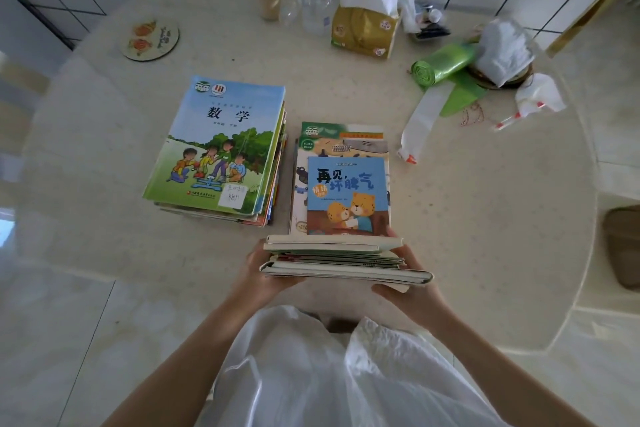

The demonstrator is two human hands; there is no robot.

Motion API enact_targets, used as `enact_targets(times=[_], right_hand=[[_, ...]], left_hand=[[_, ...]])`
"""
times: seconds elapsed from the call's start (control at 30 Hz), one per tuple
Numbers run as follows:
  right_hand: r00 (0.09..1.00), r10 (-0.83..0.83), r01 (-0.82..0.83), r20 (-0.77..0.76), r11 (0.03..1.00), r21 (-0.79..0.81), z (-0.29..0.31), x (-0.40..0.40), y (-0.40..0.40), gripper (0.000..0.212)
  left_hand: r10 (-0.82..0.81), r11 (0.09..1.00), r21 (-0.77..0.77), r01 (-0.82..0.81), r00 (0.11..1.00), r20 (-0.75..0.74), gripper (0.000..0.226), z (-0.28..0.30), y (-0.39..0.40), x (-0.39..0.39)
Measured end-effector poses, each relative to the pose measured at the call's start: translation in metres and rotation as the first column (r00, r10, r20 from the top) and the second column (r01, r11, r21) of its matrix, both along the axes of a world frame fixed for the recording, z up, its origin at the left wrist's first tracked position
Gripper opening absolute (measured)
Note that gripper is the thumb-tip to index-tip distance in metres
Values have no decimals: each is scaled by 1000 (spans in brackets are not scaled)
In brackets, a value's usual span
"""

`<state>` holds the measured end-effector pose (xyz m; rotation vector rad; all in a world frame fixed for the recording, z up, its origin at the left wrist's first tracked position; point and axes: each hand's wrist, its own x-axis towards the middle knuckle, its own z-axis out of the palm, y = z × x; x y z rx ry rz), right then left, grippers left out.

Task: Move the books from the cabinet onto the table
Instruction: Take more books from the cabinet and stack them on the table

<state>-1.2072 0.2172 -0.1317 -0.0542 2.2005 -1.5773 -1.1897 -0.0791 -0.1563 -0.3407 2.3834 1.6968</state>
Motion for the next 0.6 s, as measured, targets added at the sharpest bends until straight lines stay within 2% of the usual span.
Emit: enact_targets(times=[0.07,0.13,0.2,0.3,0.4,0.5,0.6], right_hand=[[999,-48,48,14,999,3,-2,0,-1,82],[997,-66,65,32,997,36,-5,-1,0,66],[995,-81,78,65,996,46,-8,-3,-1,55],[990,-102,100,101,995,31,-6,-11,-2,46],[959,-184,190,218,982,-10,-4,-24,0,30],[925,-188,231,331,968,-98,6,-36,7,27],[894,-188,286,407,938,-195,21,-53,12,23]], left_hand=[[-18,1000,-21,19,999,27,62,-1,-1,-1],[-57,997,-37,62,991,124,62,1,-1,-4],[-17,996,-77,37,971,240,63,2,-2,-6],[-61,996,-59,65,996,61,55,6,-2,-14],[-104,994,-30,108,989,106,53,27,-1,-28],[-163,987,12,163,972,167,50,41,5,-40],[-76,993,106,55,977,200,52,53,16,-55]])
